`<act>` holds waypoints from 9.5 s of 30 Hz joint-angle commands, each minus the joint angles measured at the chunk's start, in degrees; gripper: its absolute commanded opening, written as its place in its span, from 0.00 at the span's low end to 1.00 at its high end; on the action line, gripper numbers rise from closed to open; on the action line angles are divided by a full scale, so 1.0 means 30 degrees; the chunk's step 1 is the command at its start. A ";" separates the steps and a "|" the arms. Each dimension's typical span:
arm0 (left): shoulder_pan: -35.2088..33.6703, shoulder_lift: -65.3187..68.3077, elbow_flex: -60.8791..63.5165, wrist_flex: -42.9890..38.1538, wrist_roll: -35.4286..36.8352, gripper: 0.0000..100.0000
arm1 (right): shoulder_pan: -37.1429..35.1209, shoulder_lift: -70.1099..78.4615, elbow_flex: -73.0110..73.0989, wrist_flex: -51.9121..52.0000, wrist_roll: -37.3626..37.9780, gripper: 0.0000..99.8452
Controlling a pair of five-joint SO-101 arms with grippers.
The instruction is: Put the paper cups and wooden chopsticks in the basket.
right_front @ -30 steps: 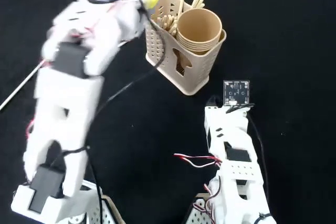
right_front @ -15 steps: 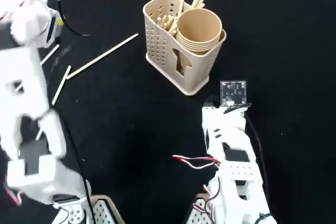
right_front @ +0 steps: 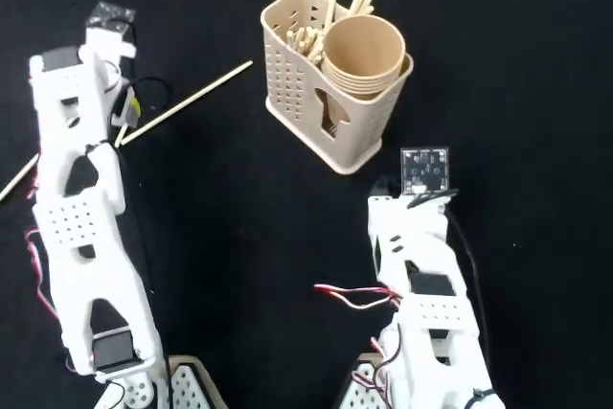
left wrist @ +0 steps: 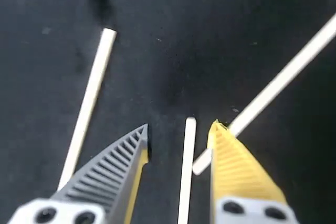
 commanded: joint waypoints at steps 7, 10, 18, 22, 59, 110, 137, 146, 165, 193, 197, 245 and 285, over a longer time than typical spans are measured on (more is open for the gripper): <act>-0.0630 0.5568 -0.6637 0.2374 -0.0234 0.14 | -0.0147 -0.0278 -0.0073 -0.0352 0.0176 0.01; -0.0659 0.6476 -0.8425 0.3751 -0.0234 0.06 | -0.0147 -0.0278 -0.0073 -0.0352 0.0176 0.01; -0.0484 0.7121 -1.4110 0.7531 -0.0088 0.13 | -0.0147 -0.0278 -0.0073 -0.0352 0.0176 0.01; -0.0689 0.6974 -1.5077 0.7531 0.0440 0.16 | -0.0117 -0.0278 -0.0073 -0.0352 0.0176 0.01; -0.1070 0.2755 -1.4901 0.7619 0.2549 0.03 | -0.0117 -0.0278 -0.0103 -0.0352 0.0176 0.01; 0.1304 -2.9421 2.0381 -0.7648 1.4271 0.03 | -0.0264 -0.0278 -0.0073 -0.0352 0.1201 0.01; 1.0740 -2.9011 2.3106 -2.9040 1.2601 0.03 | -0.0234 -0.0278 -0.0103 -0.0352 0.1201 0.01; 1.0769 -2.7429 2.5392 -3.2791 1.3392 0.03 | -0.0234 -0.0278 -0.0103 -0.0352 0.1201 0.01; 1.2440 -2.5993 2.4220 -2.7399 1.2103 0.16 | -0.0205 -0.0278 -0.0073 -0.0352 0.1201 0.01; 0.4821 -1.5941 -0.0923 0.1201 0.0821 0.21 | -0.0234 -0.0278 -0.0073 -0.0352 0.1201 0.01; 0.3385 -1.2044 -0.2799 0.1729 -0.1758 0.21 | -0.0234 -0.0278 -0.0073 -0.0352 0.1201 0.01; -0.3883 1.1223 -1.0183 -0.6681 -0.8410 0.18 | -0.0879 -0.0278 0.0103 -0.0352 0.1231 0.01; -0.0952 -0.5304 -0.8132 0.7619 1.0872 0.03 | -0.0879 -0.0278 0.0015 -0.0381 0.1231 0.01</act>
